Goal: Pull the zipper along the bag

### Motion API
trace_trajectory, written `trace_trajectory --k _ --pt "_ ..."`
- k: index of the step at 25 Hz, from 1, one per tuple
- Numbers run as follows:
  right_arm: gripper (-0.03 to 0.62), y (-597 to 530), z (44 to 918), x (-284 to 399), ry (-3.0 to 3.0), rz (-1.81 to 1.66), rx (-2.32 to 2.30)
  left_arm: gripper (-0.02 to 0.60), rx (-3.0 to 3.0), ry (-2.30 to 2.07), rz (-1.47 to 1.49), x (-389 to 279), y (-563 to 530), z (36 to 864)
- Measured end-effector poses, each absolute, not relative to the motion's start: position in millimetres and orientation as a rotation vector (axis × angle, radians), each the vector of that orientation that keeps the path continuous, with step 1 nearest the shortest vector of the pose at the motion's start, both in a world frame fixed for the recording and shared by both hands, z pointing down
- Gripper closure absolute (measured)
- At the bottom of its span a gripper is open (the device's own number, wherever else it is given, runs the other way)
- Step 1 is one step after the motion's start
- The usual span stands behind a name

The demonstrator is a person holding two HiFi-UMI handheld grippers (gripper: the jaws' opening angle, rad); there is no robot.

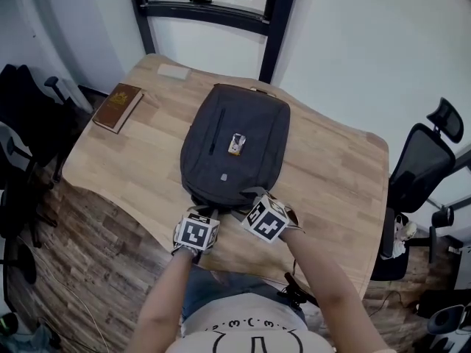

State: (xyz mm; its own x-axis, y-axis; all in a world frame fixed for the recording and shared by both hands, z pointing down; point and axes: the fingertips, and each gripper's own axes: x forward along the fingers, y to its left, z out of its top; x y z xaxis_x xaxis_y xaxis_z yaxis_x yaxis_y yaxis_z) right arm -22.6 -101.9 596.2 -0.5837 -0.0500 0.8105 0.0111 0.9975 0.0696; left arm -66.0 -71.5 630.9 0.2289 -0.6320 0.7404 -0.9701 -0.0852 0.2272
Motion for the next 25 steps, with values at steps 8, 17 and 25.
trace_trajectory --k 8,17,25 --pt "0.442 -106.8 620.2 -24.2 -2.085 -0.110 -0.002 0.563 1.859 -1.429 0.653 -66.9 -68.2 625.3" --pt "0.454 -105.1 621.3 -4.9 -2.054 -0.076 -0.088 0.563 1.956 -1.310 0.828 -87.5 -55.0 627.8" --pt "0.462 -102.6 618.8 9.9 -2.009 -0.123 -0.111 0.563 2.054 -1.174 0.870 -105.6 -51.1 632.4"
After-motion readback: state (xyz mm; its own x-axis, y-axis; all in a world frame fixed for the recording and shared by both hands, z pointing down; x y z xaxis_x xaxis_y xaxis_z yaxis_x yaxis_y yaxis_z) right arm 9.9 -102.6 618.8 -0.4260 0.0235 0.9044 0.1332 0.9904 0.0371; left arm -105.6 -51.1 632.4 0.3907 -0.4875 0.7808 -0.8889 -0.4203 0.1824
